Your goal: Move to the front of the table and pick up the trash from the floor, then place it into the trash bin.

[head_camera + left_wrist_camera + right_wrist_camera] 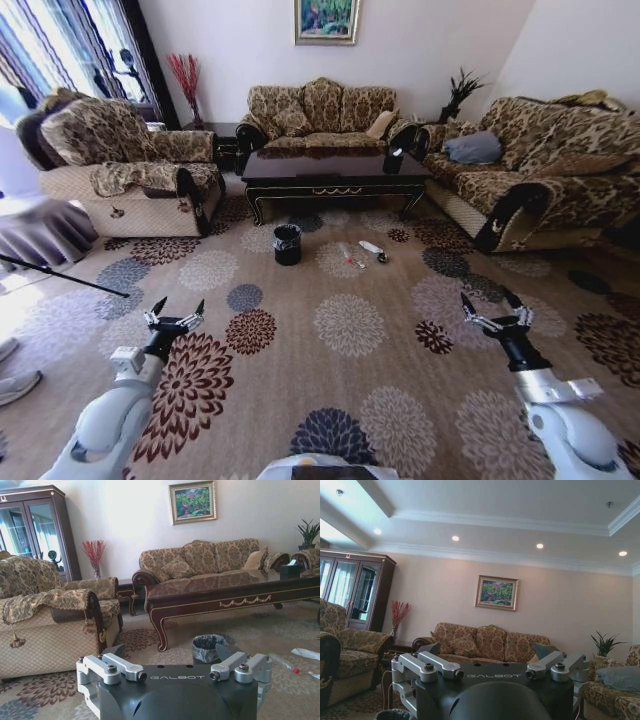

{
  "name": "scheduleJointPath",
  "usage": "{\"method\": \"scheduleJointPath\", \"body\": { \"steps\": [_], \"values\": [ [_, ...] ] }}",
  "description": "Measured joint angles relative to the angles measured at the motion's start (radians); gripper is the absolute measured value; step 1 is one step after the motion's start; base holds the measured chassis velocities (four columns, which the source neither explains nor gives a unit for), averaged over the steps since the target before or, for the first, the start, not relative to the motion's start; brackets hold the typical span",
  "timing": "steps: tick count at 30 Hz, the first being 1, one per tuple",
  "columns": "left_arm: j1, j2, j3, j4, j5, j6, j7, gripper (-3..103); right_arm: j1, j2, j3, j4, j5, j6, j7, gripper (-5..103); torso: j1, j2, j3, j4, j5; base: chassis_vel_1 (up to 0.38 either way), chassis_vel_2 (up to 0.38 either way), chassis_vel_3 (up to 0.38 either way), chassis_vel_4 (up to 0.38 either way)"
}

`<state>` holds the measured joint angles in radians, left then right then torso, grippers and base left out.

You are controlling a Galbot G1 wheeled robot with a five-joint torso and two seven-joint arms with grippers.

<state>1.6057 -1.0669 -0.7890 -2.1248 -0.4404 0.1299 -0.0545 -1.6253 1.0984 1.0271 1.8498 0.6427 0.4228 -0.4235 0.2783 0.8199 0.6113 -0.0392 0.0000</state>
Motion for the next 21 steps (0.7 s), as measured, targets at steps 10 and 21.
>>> {"method": "scheduleJointPath", "body": {
  "steps": [10,21],
  "values": [
    [0.001,-0.01,0.003,0.007,0.006,0.0,-0.003,100,-0.008,-0.004,0.003,-0.001,0.005,0.004,-0.005,100,-0.019,-0.045,-0.026,0.0,0.0,0.0,0.0,0.0,0.0],
    [-0.003,0.005,0.001,0.004,0.006,0.0,-0.007,100,-0.02,-0.014,0.0,-0.038,-0.06,-0.002,-0.044,100,-0.036,-0.09,-0.054,0.0001,-0.0001,0.0,0.0,0.0,0.0]
  ]
}}
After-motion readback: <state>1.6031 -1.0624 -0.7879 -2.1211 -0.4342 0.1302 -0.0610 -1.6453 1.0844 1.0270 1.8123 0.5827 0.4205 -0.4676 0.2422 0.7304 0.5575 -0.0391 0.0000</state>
